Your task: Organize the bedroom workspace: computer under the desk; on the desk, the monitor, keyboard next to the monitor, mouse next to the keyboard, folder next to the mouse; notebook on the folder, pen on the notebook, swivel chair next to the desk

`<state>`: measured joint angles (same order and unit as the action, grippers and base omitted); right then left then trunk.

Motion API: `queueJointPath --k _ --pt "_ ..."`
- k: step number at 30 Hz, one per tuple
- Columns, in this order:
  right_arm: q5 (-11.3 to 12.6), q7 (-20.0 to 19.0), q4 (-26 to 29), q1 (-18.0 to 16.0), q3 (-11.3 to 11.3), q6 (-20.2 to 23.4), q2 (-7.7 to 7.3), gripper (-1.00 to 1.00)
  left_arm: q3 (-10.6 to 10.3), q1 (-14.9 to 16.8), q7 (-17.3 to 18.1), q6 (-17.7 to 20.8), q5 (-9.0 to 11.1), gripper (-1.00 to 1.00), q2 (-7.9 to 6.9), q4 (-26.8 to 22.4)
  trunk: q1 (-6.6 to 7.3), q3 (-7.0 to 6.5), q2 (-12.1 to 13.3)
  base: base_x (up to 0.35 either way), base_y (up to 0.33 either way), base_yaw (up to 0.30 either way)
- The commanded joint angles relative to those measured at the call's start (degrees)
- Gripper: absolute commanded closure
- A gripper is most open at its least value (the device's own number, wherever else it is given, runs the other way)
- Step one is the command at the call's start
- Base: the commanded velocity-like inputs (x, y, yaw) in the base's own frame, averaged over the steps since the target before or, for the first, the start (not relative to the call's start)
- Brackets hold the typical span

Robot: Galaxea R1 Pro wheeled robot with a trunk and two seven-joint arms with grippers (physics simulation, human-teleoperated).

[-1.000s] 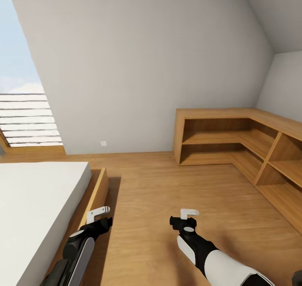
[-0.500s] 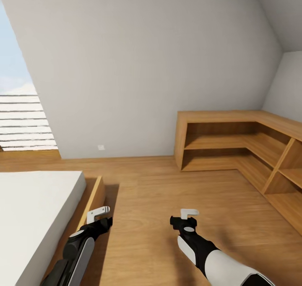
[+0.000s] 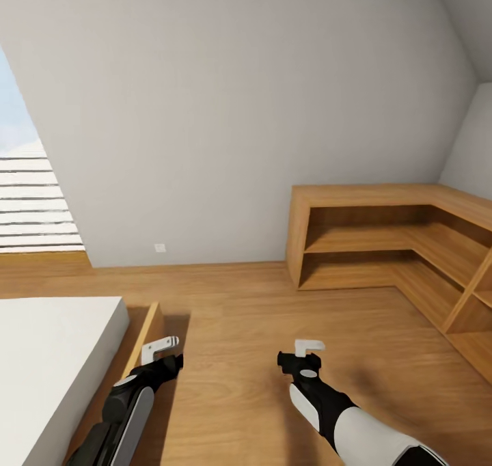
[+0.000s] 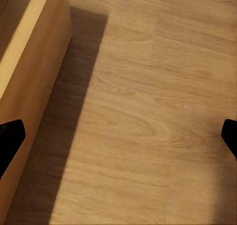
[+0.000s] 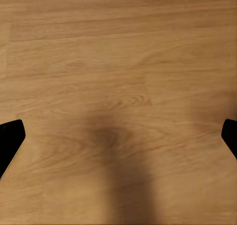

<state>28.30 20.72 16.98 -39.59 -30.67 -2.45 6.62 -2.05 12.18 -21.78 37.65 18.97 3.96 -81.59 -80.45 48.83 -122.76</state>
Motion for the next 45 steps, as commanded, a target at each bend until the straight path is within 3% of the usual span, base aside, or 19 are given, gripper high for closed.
queueJointPath --k 1,11,33,38,40,45 --pt "0.61 0.28 -0.04 -0.05 -0.45 -0.4 -0.02 -1.0 -0.06 0.03 -0.54 0.12 0.59 -1.0 -0.01 -0.06 -0.02 0.06 -0.02 0.322 0.0 0.0" --pt "0.61 0.37 -0.18 -0.05 -0.52 -1.48 -0.01 -1.0 -0.06 0.03 -0.54 0.14 0.62 -1.0 -0.01 -0.06 -0.02 0.06 -0.02 0.322 0.0 -0.041" --pt "0.63 0.29 -0.59 0.02 -0.66 -1.55 0.27 -1.0 0.01 0.03 -0.67 0.12 0.62 -1.0 -0.02 0.75 -0.02 0.06 -0.02 0.29 0.0 -0.241" --pt "0.68 0.22 -1.99 1.0 -0.64 -2.44 0.28 -1.0 0.28 0.03 -0.77 -0.05 0.53 -1.0 -0.47 7.7 -0.02 0.06 -0.02 0.034 0.0 -0.071" --pt "0.65 0.16 -4.47 2.52 -0.63 -4.81 0.26 -1.0 0.24 0.03 -0.7 -0.83 0.49 -1.0 -0.99 11.74 -0.02 0.06 -0.02 0.01 0.0 -0.021" --pt "0.56 0.04 -12.94 5.59 -0.62 -15.99 0.15 -1.0 0.08 0.03 -0.53 -10.23 0.39 -1.0 -1.49 25.99 -0.02 0.06 -0.02 0.024 0.0 -0.007"
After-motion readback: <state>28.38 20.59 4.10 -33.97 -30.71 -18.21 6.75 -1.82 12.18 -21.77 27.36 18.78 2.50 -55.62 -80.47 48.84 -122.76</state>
